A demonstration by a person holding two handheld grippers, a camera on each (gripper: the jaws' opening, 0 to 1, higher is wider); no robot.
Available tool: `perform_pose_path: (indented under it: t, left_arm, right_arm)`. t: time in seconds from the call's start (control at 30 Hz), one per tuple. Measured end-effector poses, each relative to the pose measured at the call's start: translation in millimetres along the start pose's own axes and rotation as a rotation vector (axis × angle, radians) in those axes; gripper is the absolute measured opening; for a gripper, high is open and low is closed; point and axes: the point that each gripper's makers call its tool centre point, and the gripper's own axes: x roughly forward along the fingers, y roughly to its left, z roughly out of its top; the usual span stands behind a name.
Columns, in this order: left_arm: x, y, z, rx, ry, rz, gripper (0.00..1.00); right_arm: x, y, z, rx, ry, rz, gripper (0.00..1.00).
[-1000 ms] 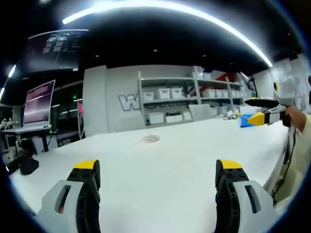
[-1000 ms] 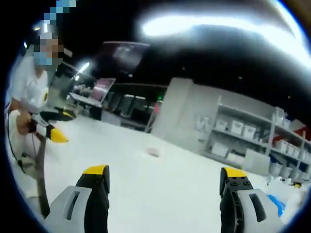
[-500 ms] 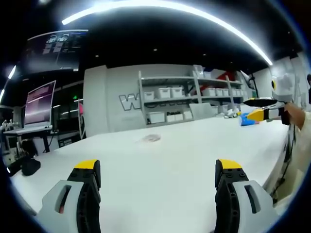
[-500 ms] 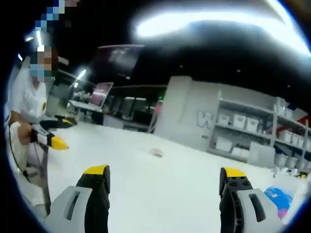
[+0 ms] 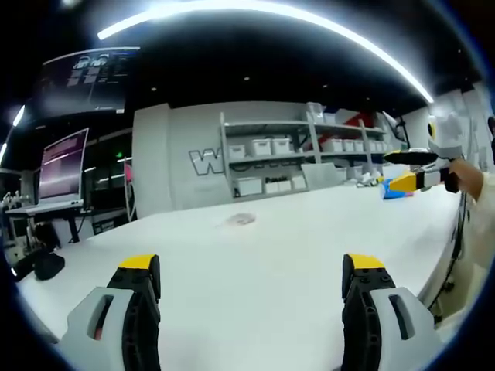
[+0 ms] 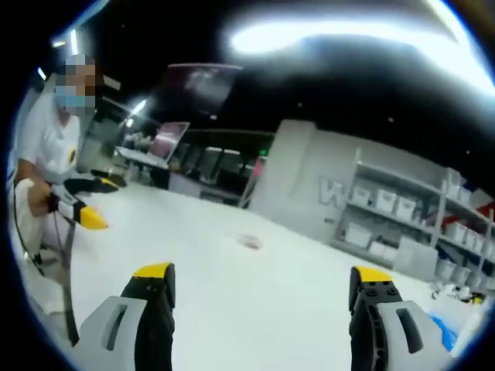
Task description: Open the resealable bag by pulling the two sides of the seal apart until the entire bag opening is separated and visibly accessible.
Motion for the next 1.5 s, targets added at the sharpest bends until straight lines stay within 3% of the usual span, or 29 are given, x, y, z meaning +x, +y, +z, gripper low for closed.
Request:
perform_pose_path:
  t: [0.37, 1.1, 1.33, 1.5]
  left_arm:
    - [-0.3, -1.4, -3.4, -0.006, 0.002, -0.005, 0.96]
    - [-0.7, -1.4, -2.3, -0.004, 0.003, -0.006, 0.96]
    - [0.2, -1.5, -1.9, -0.005, 0.003, -0.007, 0.96]
    - [-0.3, -1.3, -1.4, -0.003, 0.004, -0.008, 0.96]
  right_arm:
    - [10.7, 1.1, 9.5, -0.068, -0.005, 0.031, 0.95]
    - [29.7, 13.7, 5.6, -0.156, 0.039, 0.105, 0.95]
    - [37.4, 14.1, 1.8, -0.162, 0.056, 0.126, 0.95]
    - [45.4, 12.4, -6.1, -0.107, 0.076, 0.152, 0.94]
